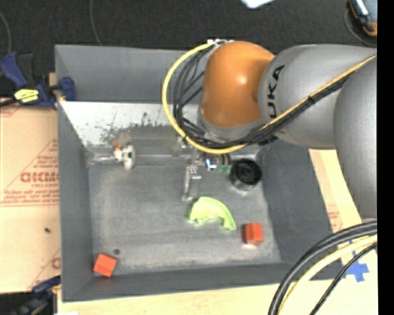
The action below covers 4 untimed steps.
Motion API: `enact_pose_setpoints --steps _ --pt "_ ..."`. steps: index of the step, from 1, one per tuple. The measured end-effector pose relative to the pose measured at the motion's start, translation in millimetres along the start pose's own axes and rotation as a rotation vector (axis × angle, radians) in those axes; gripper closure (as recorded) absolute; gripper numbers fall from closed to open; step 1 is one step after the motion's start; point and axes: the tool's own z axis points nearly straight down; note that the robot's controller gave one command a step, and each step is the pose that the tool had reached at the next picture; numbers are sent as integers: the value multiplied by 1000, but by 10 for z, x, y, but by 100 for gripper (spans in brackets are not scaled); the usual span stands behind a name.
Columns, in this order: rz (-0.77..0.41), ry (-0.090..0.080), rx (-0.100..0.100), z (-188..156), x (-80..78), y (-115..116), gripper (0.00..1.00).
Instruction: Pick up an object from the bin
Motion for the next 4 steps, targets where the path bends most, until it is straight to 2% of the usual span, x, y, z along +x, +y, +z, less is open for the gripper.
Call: enact_pose_setpoints --steps 1,2,3,4 --pt "2 -8 0 -51 -16 -4 0" --pt "-66 2 3 273 272 -634 0" --pt "-221 -3 0 924 383 -527 0" --pt "71 -5 3 857 233 -694 0"
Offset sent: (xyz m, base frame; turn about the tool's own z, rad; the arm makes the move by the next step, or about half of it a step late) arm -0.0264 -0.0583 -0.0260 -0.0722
